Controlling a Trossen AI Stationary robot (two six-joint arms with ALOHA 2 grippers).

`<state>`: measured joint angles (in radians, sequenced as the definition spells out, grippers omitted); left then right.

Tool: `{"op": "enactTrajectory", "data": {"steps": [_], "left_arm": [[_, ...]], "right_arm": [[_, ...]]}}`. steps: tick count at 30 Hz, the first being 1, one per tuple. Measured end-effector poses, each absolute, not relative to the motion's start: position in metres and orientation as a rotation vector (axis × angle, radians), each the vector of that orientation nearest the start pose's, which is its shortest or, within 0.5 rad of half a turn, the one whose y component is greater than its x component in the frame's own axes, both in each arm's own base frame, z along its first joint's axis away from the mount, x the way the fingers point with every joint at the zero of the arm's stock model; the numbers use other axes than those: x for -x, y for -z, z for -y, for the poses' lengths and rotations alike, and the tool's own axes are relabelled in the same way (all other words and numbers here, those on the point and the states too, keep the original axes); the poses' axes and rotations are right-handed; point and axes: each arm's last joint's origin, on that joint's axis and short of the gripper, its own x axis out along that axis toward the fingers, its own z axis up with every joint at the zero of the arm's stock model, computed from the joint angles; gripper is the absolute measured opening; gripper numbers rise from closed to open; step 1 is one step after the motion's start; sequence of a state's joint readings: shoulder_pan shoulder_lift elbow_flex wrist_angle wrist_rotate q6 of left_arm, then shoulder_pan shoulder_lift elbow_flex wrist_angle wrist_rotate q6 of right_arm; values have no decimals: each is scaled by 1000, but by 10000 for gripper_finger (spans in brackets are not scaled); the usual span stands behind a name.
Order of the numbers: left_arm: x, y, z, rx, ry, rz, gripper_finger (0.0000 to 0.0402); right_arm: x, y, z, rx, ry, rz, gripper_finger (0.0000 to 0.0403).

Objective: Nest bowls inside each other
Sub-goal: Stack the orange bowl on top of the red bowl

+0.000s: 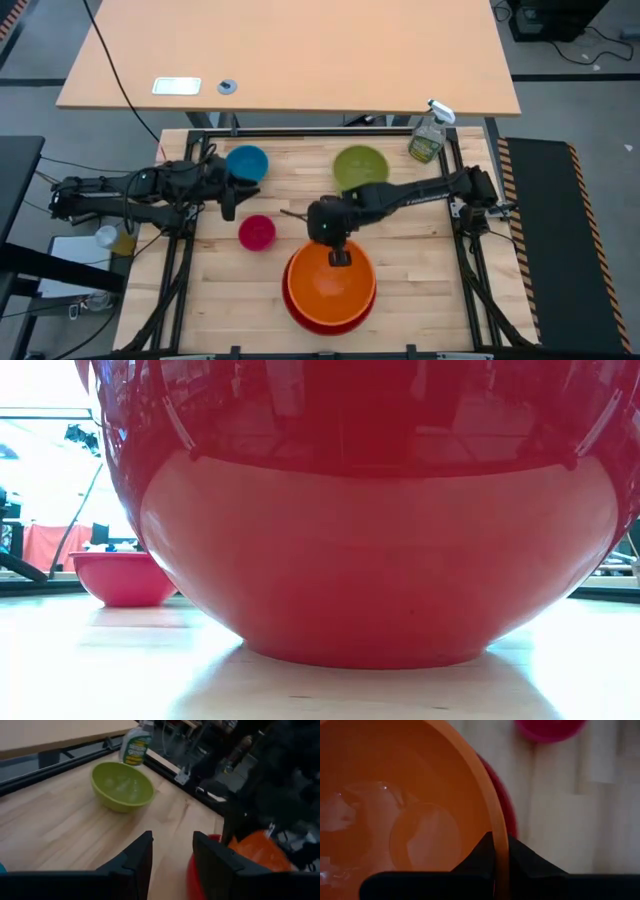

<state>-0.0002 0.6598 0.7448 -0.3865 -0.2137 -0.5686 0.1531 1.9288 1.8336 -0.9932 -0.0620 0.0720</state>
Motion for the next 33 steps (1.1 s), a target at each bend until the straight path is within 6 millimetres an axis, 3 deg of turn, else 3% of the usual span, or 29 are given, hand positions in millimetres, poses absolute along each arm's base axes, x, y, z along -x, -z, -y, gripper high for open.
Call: {"op": "enactTrajectory", "data": {"steps": [4, 12, 20, 33], "left_arm": [[-143, -317, -6, 546, -304, -226, 144], [-142, -318, -7, 560, -317, -211, 144], [-142, -318, -7, 557, -318, -217, 144], [-142, -317, -7, 570, -317, -229, 144]], "right_arm": [[-400, -289, -72, 36, -43, -1109, 29], [-400, -253, -88, 35, -51, -1085, 29], [-394, -233, -90, 7, -24, -1128, 39], [-392, -235, -83, -61, 21, -1149, 171]]}}
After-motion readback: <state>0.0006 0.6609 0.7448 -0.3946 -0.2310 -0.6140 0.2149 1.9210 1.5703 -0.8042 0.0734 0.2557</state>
